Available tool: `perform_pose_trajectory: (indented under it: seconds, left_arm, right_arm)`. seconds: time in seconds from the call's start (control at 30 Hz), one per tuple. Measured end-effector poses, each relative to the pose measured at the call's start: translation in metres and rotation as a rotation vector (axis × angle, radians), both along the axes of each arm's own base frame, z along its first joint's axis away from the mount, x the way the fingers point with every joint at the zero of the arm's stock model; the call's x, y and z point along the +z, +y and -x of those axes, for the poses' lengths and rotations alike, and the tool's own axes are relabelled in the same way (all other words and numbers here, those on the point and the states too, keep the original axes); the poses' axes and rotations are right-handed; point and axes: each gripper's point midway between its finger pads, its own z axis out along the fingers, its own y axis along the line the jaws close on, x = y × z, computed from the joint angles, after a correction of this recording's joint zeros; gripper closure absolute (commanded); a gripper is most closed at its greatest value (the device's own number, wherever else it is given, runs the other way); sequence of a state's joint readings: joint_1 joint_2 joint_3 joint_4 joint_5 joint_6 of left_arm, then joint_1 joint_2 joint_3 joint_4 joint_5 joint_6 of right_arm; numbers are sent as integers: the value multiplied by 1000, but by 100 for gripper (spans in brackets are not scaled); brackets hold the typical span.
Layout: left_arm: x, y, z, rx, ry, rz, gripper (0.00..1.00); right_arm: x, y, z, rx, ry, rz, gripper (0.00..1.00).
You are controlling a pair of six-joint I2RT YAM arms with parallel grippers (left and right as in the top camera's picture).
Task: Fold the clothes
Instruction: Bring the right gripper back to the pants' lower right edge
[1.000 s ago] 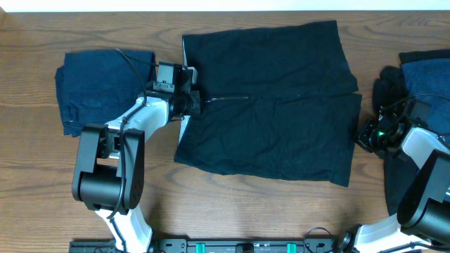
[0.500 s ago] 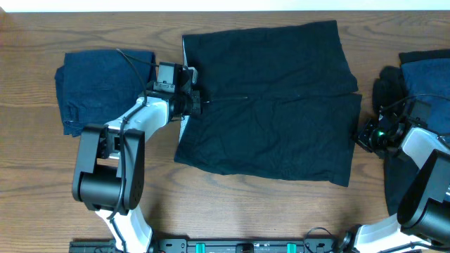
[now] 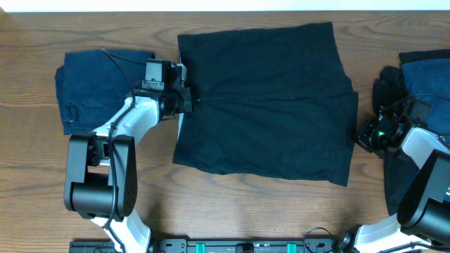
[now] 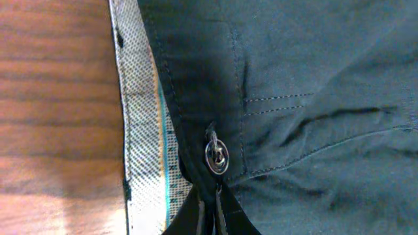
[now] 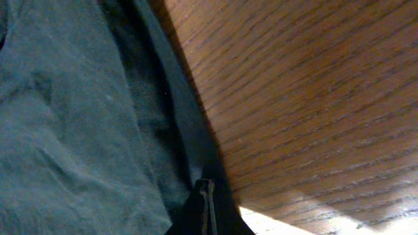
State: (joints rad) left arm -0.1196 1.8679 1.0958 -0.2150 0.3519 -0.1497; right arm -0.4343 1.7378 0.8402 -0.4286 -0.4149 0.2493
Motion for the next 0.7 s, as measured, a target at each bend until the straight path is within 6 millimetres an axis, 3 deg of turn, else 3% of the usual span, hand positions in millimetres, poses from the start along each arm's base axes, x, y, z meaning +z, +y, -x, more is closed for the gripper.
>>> perform_pose_trajectory:
  seconds: [0.07, 0.13, 0.17, 0.27, 0.43, 0.5, 0.6, 0.63, 0.7]
  left_arm:
    - [-1, 1, 1, 2, 3, -4, 88]
    - [-1, 2, 1, 0, 2, -15, 56]
    - [-1, 4, 0, 7, 3, -18, 48]
    - [-2, 7, -1, 19, 2, -27, 39]
    - [0, 10, 2, 29, 9, -35, 38]
    - [12, 11, 4, 30, -1, -35, 40]
    - [41, 11, 6, 38, -50, -29, 67]
    - [54, 11, 7, 37, -70, -26, 81]
    - [75, 12, 13, 36, -91, -24, 93]
  right_arm:
    - [0, 0, 0, 0, 0, 0, 99]
    - [0, 0, 0, 0, 0, 0, 99]
    - [0, 0, 0, 0, 0, 0, 97]
    - [0, 0, 0, -3, 1, -1, 94]
    - [5, -2, -2, -11, 9, -5, 73]
    - [12, -5, -3, -14, 16, -11, 65]
    - [35, -11, -18, -11, -32, 0, 58]
    - [47, -14, -26, 0, -66, 9, 58]
    - [74, -16, -44, 40, -154, 36, 78]
